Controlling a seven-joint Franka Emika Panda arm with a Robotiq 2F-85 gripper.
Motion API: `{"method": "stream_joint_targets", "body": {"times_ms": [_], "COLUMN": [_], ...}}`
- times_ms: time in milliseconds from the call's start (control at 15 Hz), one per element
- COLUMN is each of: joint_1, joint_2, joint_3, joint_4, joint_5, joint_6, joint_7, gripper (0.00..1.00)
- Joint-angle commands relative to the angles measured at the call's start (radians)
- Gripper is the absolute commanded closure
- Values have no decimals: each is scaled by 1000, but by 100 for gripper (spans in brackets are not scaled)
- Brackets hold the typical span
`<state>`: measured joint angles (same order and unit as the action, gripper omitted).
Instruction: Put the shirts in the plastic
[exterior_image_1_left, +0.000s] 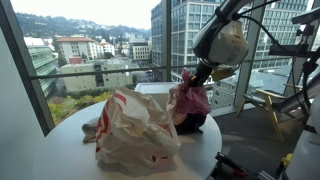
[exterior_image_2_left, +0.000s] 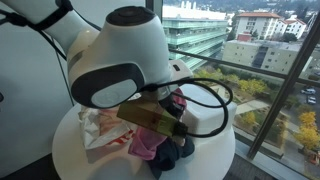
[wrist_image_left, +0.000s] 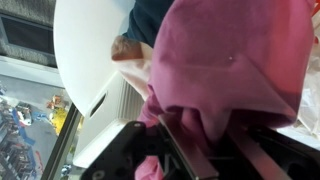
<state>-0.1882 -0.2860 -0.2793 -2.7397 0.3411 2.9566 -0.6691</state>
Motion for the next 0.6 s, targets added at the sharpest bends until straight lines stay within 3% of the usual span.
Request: {"method": "stream_joint_targets", "body": {"times_ms": [0, 533], "joint_1": [0, -23], "joint_2": [-151, -410], "joint_3": [5, 60], "joint_4": [-4, -17], "joint_5": [30, 18], "joint_6": [16, 24], "joint_7": [-42, -11], "gripper": [95, 95]}}
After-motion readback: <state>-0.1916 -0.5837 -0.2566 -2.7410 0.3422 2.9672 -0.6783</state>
